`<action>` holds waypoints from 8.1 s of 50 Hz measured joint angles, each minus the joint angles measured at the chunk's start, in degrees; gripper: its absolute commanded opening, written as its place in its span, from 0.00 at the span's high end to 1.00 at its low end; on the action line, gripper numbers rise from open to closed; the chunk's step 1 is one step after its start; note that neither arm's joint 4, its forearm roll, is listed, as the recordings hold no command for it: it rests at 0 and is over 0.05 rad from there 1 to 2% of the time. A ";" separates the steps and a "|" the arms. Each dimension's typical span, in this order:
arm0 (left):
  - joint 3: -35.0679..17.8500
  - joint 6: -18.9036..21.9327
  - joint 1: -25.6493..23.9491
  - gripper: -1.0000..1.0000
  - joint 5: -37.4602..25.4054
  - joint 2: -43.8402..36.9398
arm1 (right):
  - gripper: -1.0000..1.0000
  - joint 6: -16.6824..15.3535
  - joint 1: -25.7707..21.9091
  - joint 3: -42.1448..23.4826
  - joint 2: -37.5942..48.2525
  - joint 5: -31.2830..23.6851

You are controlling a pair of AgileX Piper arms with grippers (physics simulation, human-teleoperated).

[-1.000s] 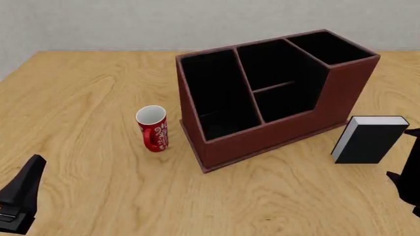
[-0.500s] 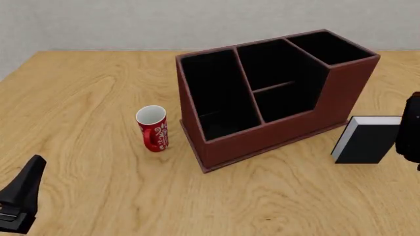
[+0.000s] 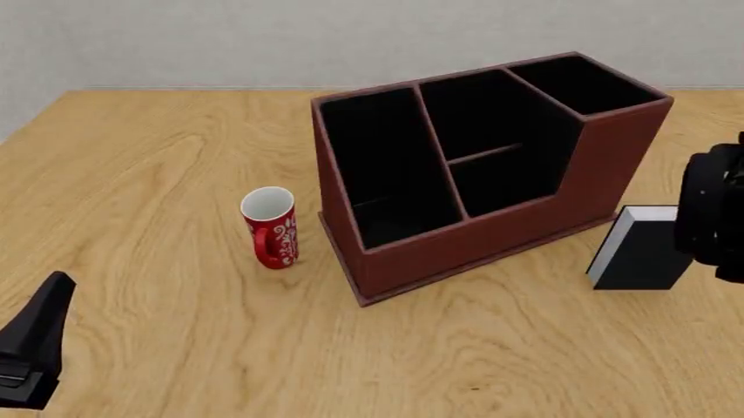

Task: Pick up the book and place it in the left compartment of the caddy.

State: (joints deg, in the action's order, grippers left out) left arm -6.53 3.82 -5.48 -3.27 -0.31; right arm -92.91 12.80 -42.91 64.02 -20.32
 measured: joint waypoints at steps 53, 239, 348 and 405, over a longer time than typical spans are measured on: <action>0.68 -0.47 1.57 0.00 1.51 -0.11 | 0.00 1.67 -2.11 3.95 9.54 7.66; -2.96 -2.74 4.09 0.00 -0.33 0.24 | 1.00 74.50 -50.05 -47.11 6.56 -49.58; -2.39 -0.11 3.16 0.00 3.31 -0.07 | 1.00 75.71 -44.07 -54.87 15.86 -48.25; 0.69 -0.58 4.77 0.00 13.50 -8.14 | 1.00 78.56 -44.38 -62.63 27.15 -48.23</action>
State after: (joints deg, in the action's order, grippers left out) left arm -5.84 3.25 -0.71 10.23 -8.44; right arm -14.35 -31.58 -105.54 91.16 -68.55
